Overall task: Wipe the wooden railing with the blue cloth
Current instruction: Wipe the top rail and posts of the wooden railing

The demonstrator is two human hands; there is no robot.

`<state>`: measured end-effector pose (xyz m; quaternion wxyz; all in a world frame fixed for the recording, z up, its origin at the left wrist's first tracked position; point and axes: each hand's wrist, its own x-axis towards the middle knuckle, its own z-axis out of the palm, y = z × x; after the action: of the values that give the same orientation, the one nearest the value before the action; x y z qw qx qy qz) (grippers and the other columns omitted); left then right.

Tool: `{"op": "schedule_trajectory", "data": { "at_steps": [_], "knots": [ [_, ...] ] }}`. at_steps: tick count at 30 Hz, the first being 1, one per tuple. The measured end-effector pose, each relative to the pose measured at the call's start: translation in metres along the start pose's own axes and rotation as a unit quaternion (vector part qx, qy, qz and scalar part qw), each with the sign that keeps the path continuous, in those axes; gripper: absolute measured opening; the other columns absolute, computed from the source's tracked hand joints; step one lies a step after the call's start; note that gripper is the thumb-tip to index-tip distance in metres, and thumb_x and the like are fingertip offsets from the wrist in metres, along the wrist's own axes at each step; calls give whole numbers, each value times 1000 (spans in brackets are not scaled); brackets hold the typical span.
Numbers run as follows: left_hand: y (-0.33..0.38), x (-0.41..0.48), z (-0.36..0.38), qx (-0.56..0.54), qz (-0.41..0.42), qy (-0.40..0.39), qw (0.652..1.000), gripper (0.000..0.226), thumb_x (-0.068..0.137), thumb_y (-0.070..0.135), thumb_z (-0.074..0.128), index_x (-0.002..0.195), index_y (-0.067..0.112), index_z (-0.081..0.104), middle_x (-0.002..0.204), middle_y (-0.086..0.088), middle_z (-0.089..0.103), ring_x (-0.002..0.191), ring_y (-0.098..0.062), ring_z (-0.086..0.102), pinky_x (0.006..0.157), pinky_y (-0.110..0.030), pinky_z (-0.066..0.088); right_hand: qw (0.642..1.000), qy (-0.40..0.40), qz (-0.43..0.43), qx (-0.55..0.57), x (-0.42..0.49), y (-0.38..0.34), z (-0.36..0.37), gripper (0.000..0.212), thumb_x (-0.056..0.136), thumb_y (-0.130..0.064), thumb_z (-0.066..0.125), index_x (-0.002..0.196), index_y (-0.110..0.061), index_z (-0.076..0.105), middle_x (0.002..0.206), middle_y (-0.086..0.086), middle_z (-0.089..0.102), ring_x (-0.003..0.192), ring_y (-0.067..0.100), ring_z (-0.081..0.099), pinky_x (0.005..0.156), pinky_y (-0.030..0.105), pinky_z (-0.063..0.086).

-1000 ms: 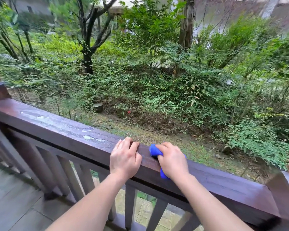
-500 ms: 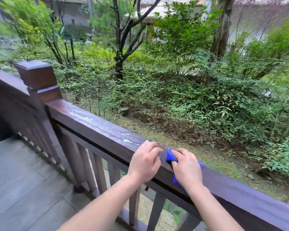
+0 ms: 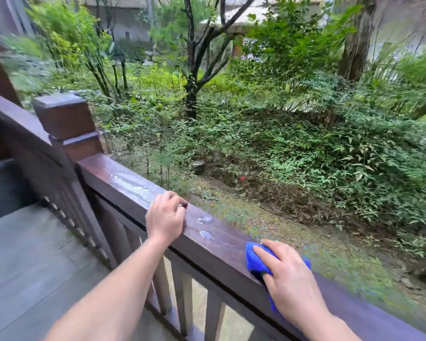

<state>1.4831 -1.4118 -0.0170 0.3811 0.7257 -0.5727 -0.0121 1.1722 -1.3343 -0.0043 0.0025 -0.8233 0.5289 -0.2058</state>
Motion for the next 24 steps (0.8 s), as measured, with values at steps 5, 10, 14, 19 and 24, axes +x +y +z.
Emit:
{"op": "schedule_trajectory", "data": {
  "at_steps": [5, 10, 14, 19, 24],
  "knots": [
    [0, -4, 0, -31, 20, 46, 998, 34, 80, 30, 40, 82, 26, 74, 95, 12, 67, 93, -18, 59, 77, -36, 48, 999, -26, 29, 38, 40, -12, 3, 39, 86, -22, 54, 124, -28, 59, 134, -6, 53, 120, 22, 46, 102, 30, 35],
    [-1, -2, 2, -35, 17, 51, 998, 32, 80, 28, 42, 83, 27, 74, 94, 12, 66, 91, -17, 58, 75, -36, 48, 999, -8, -39, 29, 14, -24, 7, 43, 77, -24, 55, 119, -25, 61, 126, 0, 61, 116, 26, 54, 103, 34, 40],
    [-3, -2, 3, -31, 30, 44, 998, 33, 79, 30, 41, 84, 26, 73, 95, 11, 65, 91, -18, 57, 75, -34, 44, 999, -8, 14, 29, 38, -29, 8, 37, 81, -20, 56, 116, -23, 63, 129, -2, 59, 117, 25, 51, 100, 32, 39],
    [-8, 0, 1, -11, 54, 12, 998, 36, 78, 34, 39, 87, 23, 72, 98, 5, 63, 92, -23, 56, 80, -37, 46, 999, -14, 43, 19, 44, -59, 19, 40, 81, -22, 55, 121, -24, 61, 131, 1, 56, 120, 27, 47, 104, 33, 38],
    [-20, 0, -5, 27, 131, -19, 991, 32, 77, 34, 43, 91, 22, 68, 100, 3, 61, 90, -24, 53, 79, -39, 45, 996, 14, 93, 2, 47, -64, 14, 37, 84, -23, 54, 120, -25, 61, 125, -2, 59, 112, 26, 52, 98, 35, 42]
  ]
}}
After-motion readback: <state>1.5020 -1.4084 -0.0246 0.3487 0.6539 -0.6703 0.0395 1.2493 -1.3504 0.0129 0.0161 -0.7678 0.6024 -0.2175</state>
